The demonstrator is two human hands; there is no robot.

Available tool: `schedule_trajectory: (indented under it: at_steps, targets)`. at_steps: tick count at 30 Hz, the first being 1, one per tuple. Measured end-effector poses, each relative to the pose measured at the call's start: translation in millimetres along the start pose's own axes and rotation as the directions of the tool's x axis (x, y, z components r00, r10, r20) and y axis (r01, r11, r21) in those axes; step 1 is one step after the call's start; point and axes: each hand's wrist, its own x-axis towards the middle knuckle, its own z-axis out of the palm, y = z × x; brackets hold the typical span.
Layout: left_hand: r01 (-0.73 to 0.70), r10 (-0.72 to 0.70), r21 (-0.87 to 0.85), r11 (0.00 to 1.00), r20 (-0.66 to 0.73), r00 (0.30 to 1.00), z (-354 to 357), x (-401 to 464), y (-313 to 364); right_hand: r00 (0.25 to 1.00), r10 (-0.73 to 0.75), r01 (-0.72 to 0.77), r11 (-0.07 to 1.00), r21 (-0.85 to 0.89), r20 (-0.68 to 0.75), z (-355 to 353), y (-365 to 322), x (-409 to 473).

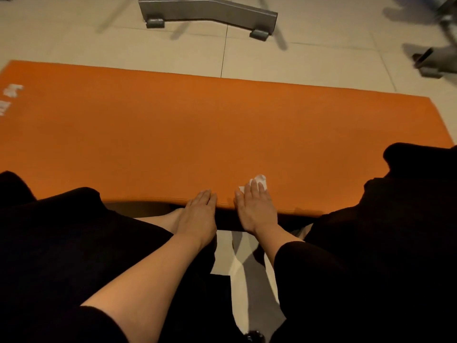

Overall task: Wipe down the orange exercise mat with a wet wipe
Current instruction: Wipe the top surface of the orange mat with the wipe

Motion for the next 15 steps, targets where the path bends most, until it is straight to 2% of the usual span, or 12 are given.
schedule_trajectory:
  at_steps: [3, 7, 9, 12, 15]
  targets:
    - [0.028, -0.027, -0.018, 0.999, 0.029, 0.999, -1, -14, -5, 0.974, -0.220, 0.219, 0.975, 0.029, 0.051, 5, -39, -5]
    - [0.031, -0.030, -0.012, 0.999, 0.052, 0.998, -1, -22, -10, 0.926, -0.371, 0.372, 0.928, 0.000, 0.069, 4, -36, -13]
    - [0.037, -0.037, 0.005, 0.999, 0.050, 0.998, 0, -21, -9, 0.943, -0.333, 0.334, 0.942, -0.034, 0.023, 7, -12, -19]
    - [0.056, -0.057, 0.033, 0.998, 0.028, 0.998, 3, -17, -1, 0.984, -0.129, 0.123, 0.990, -0.063, -0.120, 17, 34, -39]
    - [0.049, -0.049, 0.056, 0.997, -0.005, 0.999, 6, -11, 8, 0.971, 0.008, -0.030, 0.996, -0.088, -0.238, 22, 51, -52]
